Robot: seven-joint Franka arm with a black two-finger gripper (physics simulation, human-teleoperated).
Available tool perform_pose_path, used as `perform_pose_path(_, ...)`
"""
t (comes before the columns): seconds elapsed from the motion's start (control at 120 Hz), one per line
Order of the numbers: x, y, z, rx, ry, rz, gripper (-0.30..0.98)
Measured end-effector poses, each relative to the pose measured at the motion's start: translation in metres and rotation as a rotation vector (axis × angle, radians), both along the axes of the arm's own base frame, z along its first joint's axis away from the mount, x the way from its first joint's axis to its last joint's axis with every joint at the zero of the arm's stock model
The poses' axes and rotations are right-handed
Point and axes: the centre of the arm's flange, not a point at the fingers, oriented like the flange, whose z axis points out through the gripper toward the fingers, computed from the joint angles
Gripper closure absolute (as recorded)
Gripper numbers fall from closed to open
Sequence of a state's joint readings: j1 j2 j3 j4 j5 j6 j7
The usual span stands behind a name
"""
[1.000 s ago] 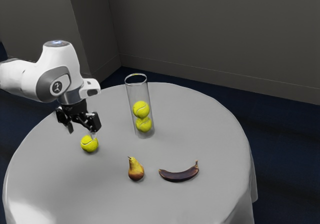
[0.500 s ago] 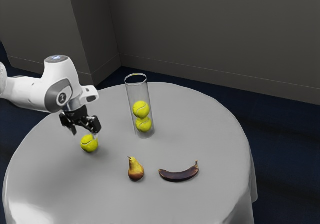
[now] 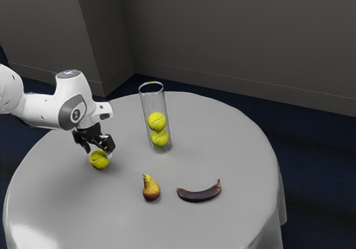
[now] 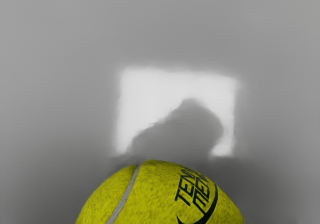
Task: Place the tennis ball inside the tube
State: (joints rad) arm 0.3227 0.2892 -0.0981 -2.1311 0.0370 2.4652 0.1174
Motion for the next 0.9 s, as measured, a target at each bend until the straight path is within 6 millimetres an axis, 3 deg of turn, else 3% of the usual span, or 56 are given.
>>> perform_pose_path(0.383, 0.006, 0.011, -0.03, -0.017, 0.032, -0.027, 0.01)
perform_pose_path(0.658, 0.007, 0.01, -0.033, -0.018, 0.034, -0.047, 0.22)
perform_pose_path(0.9, 0.007, 0.009, -0.024, -0.016, 0.036, -0.059, 0.29)
